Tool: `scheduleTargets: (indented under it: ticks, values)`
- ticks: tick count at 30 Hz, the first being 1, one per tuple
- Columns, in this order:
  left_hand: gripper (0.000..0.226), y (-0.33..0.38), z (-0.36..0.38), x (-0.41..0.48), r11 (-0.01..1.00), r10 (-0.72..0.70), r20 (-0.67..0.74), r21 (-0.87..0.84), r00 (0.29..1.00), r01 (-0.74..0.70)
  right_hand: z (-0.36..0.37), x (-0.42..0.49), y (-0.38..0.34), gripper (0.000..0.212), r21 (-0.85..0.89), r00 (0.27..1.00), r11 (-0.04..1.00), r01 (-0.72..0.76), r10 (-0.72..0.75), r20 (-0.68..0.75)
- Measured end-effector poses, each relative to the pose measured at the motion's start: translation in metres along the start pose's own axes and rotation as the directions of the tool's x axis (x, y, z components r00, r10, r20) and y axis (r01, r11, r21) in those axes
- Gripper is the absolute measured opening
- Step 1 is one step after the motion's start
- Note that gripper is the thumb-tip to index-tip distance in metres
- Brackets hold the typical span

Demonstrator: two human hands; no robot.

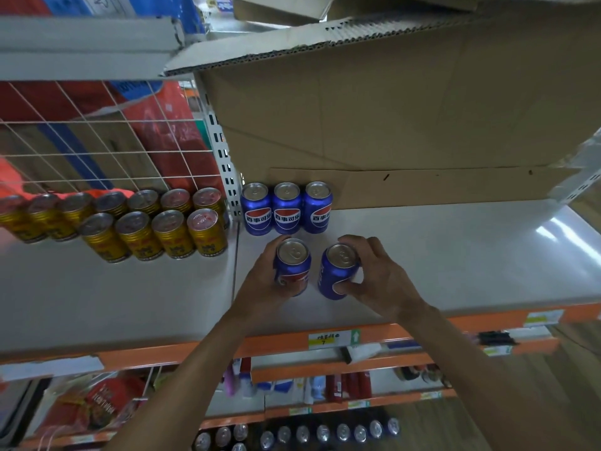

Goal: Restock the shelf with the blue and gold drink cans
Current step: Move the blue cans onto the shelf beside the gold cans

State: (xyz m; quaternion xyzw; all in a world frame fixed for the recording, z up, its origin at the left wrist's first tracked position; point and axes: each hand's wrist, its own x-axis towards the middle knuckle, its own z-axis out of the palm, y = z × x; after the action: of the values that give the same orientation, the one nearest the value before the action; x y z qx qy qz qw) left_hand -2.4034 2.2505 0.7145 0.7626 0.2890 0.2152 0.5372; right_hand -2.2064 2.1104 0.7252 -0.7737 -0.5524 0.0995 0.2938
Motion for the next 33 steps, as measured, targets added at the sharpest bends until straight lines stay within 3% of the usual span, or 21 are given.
scheduleTargets:
  ticks: [5,8,15,25,33]
  values:
    - [0.093,-0.01,0.004,-0.002,0.984,0.045,-0.088,0.177,0.995,-0.029,0.006,0.0,0.005,0.097,-0.048,0.991,0.992,0.118,-0.114,0.067]
    - [0.09,-0.011,0.006,0.0,0.965,0.084,-0.077,0.254,0.993,-0.062,0.007,0.001,0.006,0.096,-0.052,0.989,0.989,0.138,-0.134,0.068]
    - [0.084,-0.006,0.014,0.005,0.963,0.11,-0.113,0.258,0.988,-0.078,0.019,0.0,0.003,0.09,-0.063,0.991,0.989,0.136,-0.135,0.007]
    - [0.077,0.015,0.051,0.049,0.937,0.22,-0.034,0.286,0.975,-0.202,-0.013,0.014,0.038,0.074,-0.067,0.997,0.998,0.005,-0.01,-0.073]
    - [0.076,0.021,0.097,0.095,0.838,0.308,-0.027,0.482,0.951,-0.257,-0.039,0.029,0.078,0.068,-0.107,0.993,0.994,-0.024,0.011,-0.119]
